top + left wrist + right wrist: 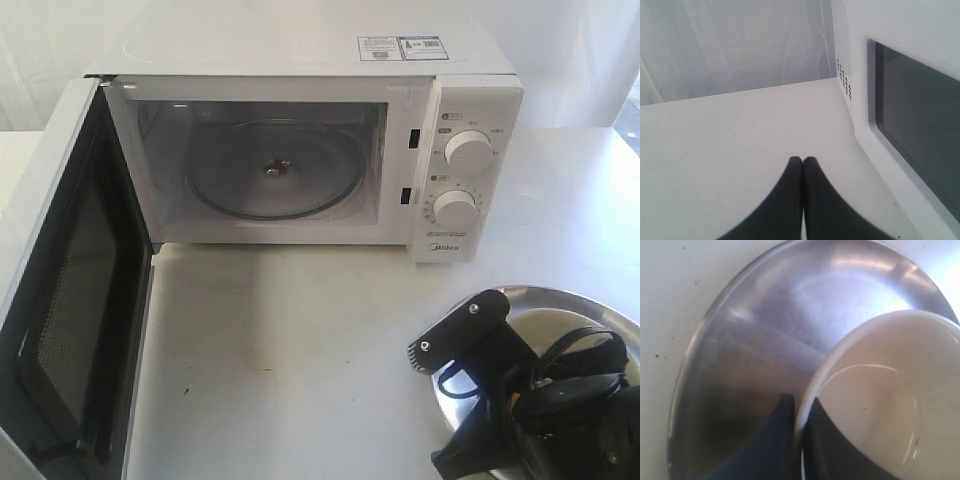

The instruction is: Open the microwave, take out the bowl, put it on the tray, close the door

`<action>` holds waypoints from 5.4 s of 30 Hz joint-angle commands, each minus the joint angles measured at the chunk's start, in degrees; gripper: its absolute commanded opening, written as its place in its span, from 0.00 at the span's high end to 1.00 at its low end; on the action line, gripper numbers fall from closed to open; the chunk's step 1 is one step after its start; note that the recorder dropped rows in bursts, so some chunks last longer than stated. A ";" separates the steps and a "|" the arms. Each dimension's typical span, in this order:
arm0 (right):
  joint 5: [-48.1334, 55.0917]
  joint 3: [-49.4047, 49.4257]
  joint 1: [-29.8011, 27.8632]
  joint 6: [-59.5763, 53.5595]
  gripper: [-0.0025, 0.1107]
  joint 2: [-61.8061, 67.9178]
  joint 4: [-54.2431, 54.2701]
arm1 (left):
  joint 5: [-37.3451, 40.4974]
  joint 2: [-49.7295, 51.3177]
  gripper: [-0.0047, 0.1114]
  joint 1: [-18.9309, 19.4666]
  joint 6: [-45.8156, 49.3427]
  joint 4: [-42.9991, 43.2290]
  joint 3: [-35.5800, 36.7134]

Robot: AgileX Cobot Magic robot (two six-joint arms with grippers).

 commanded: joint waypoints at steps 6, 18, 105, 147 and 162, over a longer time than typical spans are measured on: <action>6.48 0.38 0.11 4.09 0.98 -0.42 -1.31 | -0.32 -0.12 0.96 -0.07 0.00 -0.45 -0.16; 1.38 0.38 0.11 4.26 0.67 -0.42 -2.48 | -0.32 -0.12 0.96 -0.07 0.00 -0.45 -0.16; 21.71 -48.16 -13.58 -9.99 0.98 21.12 -32.38 | -0.41 -0.12 0.96 -0.07 0.00 -0.45 -0.16; -1.56 2.37 27.74 25.81 0.98 -40.95 -28.05 | -0.41 -0.12 0.96 -0.07 0.00 -0.45 -0.16; 0.25 2.37 28.30 33.05 0.98 -41.57 -24.26 | -0.41 -0.12 0.96 -0.07 0.00 -0.45 -0.16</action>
